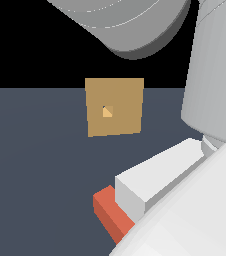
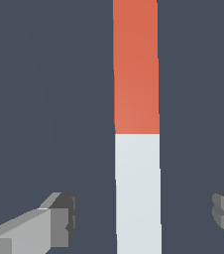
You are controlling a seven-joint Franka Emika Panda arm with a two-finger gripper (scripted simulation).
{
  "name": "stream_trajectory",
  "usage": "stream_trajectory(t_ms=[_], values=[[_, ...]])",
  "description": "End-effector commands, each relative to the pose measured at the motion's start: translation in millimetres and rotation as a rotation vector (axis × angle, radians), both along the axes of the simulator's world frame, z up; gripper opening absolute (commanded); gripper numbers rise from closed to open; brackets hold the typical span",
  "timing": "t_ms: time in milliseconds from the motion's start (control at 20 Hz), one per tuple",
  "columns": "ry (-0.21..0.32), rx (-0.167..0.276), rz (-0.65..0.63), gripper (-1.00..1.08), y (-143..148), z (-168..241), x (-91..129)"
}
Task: Insert the peg into the horizontal hole in a box.
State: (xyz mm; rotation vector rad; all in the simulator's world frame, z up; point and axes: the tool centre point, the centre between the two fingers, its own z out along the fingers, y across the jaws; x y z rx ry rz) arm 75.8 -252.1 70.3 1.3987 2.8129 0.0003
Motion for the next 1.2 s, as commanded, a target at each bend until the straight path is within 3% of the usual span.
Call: stream_trajectory(t_ms=[0, 500, 1150], values=[[0.0, 0.0, 0.01, 1.0, -3, -1, 3], [0.0, 0.0, 0.015, 1.0, -6, -6, 5], [0.0, 0.0, 0.018, 1.0, -6, -54, 6]])
